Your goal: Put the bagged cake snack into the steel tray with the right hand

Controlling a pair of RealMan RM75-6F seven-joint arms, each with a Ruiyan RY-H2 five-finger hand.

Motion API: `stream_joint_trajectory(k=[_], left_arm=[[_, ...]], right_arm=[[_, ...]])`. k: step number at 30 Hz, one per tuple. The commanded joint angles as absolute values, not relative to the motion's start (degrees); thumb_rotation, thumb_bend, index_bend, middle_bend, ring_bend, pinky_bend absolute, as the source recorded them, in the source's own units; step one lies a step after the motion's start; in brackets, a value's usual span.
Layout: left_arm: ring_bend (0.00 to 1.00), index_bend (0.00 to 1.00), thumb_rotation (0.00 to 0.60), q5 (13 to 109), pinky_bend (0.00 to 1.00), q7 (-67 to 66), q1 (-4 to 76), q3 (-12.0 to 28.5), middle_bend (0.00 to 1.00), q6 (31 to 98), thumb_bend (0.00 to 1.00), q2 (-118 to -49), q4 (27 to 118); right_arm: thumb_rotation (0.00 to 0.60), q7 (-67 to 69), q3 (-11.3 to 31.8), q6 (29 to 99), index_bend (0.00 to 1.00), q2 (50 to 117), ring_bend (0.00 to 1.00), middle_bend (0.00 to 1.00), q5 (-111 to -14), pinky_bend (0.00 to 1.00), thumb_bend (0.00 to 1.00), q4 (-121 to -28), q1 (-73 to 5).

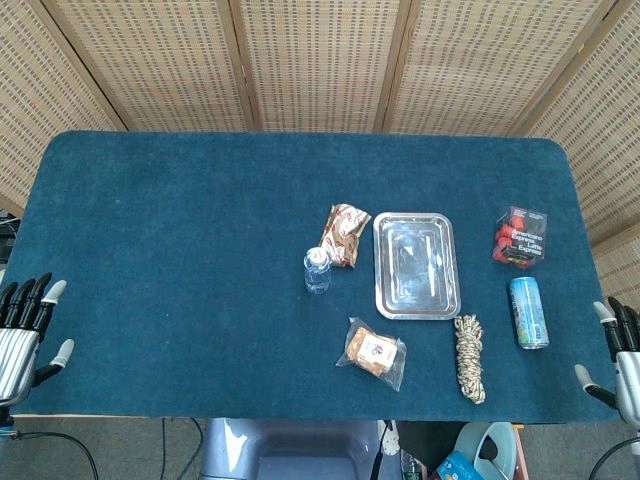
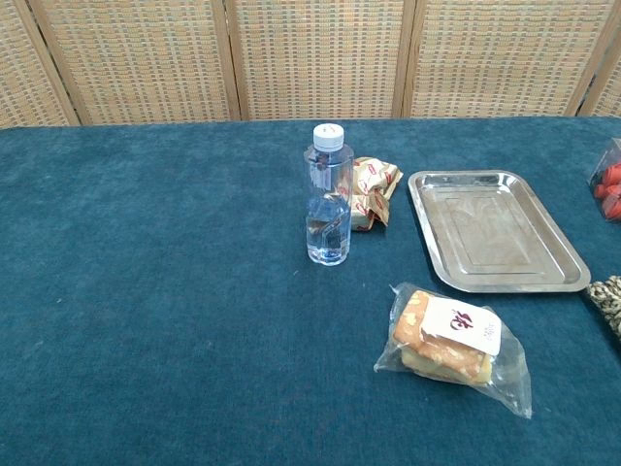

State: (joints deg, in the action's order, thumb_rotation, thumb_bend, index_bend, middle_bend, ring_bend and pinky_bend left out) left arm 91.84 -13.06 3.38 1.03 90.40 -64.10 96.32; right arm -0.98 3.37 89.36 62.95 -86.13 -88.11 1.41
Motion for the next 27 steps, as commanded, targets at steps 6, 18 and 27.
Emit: stream_joint_trajectory(k=[6,18,27], left_arm=[[0.00,0.00,0.584,91.6,0.00,-12.9,3.8,1.3,0.00,89.8,0.36,-64.1,96.1],[0.00,0.00,0.584,92.3,0.00,-12.9,4.0,1.3,0.00,89.9,0.36,-63.5,96.4],[0.00,0.00,0.584,90.4,0.00,-12.5,5.0,2.3,0.00,88.0,0.36,-63.3,96.2]], right_arm=[[0.600,-2.1,3.4,89.5,0.01,62.5,0.00,0.00,-86.0,0.00,0.30,-89.2,1.5],[0.600,-5.1,3.3,89.6,0.01,61.7,0.00,0.00,-86.0,0.00,0.30,-92.1,1.5],[0.600,-7.3,3.4,89.0,0.01,62.0,0.00,0.00,-84.9,0.00,0.30,-93.2,1.4]])
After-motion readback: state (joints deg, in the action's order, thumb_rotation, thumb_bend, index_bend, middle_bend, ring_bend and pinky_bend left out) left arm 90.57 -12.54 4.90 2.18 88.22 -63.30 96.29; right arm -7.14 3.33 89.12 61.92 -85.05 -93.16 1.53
